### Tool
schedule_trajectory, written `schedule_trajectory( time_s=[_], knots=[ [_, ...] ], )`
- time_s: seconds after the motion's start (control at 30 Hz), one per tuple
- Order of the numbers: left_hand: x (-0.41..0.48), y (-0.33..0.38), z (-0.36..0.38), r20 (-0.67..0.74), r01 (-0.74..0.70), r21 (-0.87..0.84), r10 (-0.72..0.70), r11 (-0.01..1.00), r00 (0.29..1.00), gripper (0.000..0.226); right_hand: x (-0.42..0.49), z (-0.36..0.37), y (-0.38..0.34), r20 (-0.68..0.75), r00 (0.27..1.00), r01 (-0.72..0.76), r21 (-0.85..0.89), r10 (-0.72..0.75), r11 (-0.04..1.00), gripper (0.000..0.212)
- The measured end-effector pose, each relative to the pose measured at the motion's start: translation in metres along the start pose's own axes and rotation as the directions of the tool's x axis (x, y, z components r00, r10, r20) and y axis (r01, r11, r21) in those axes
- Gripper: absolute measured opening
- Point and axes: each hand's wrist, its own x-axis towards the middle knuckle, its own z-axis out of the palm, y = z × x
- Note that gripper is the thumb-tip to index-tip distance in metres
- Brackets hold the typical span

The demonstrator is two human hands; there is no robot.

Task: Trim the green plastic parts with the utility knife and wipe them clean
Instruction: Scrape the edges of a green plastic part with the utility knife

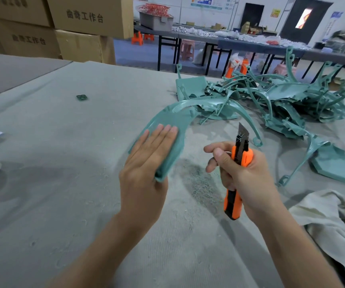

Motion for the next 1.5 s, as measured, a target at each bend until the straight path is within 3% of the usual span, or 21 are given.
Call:
schedule_trajectory(
  time_s=[0.07,0.17,0.37,0.43,0.53,0.63,0.7,0.73,0.8,0.9,1.0,1.17,1.3,1.37,1.5],
  knots=[
    [0.002,-0.001,0.0,-0.045,0.112,-0.032,-0.114,0.993,0.993,0.054,0.003,0.0,0.004,-0.14,0.989,0.039,-0.1,-0.053,0.994,0.017],
    [0.004,-0.004,0.0,-0.09,0.241,-0.091,-0.249,0.966,0.964,0.048,0.006,-0.002,0.009,-0.276,0.958,0.04,-0.144,-0.079,0.989,0.017],
    [0.006,-0.004,0.0,-0.085,0.28,-0.18,-0.299,0.943,0.951,0.032,0.005,-0.004,0.012,-0.338,0.94,0.005,-0.108,-0.041,0.994,0.017],
    [0.004,-0.007,-0.001,-0.068,0.246,-0.202,-0.264,0.948,0.962,0.03,0.005,-0.004,0.011,-0.347,0.936,0.017,-0.132,-0.062,0.991,0.013],
    [0.002,-0.009,-0.002,-0.022,0.097,-0.187,-0.103,0.978,0.994,0.041,0.004,-0.003,0.007,-0.314,0.944,0.044,-0.184,-0.101,0.982,0.007],
    [0.0,-0.01,-0.001,0.031,-0.04,-0.17,0.046,0.985,0.998,0.036,0.002,-0.002,0.005,-0.26,0.958,0.067,-0.218,-0.125,0.974,0.028],
    [-0.001,-0.009,-0.001,0.066,-0.1,-0.166,0.112,0.981,0.992,0.029,0.001,-0.003,0.005,-0.267,0.954,0.087,-0.183,-0.135,0.979,0.016],
    [-0.001,-0.008,-0.001,0.085,-0.13,-0.165,0.145,0.978,0.986,0.028,0.001,-0.004,0.004,-0.277,0.954,0.077,-0.138,-0.113,0.987,0.004],
    [-0.003,-0.007,-0.002,0.128,-0.207,-0.141,0.225,0.968,0.966,0.027,0.0,-0.005,0.002,-0.261,0.964,0.056,0.012,-0.051,0.998,0.021],
    [-0.004,-0.007,-0.003,0.192,-0.297,-0.088,0.309,0.951,0.932,0.045,0.0,-0.005,-0.006,-0.106,0.994,0.014,0.253,0.013,0.967,0.027],
    [-0.001,-0.008,-0.006,0.228,-0.339,-0.063,0.344,0.939,0.911,0.048,0.001,-0.006,-0.007,-0.045,0.998,-0.028,0.297,0.043,0.954,0.028],
    [0.0,-0.007,-0.007,0.267,-0.38,-0.004,0.367,0.925,0.891,0.051,0.002,-0.006,-0.007,-0.084,0.991,-0.067,0.328,0.1,0.942,0.038],
    [-0.001,-0.006,-0.006,0.267,-0.379,0.03,0.358,0.925,0.895,0.031,0.0,-0.002,-0.008,-0.131,0.98,-0.092,0.365,0.149,0.927,0.028],
    [-0.001,-0.005,-0.006,0.265,-0.383,0.052,0.357,0.922,0.896,0.031,-0.001,0.001,-0.008,-0.145,0.975,-0.107,0.364,0.17,0.925,0.018],
    [0.0,-0.005,-0.006,0.265,-0.379,0.059,0.351,0.924,0.898,0.031,-0.005,0.003,-0.012,-0.204,0.97,-0.071,0.268,0.129,0.961,0.018]
  ],
)
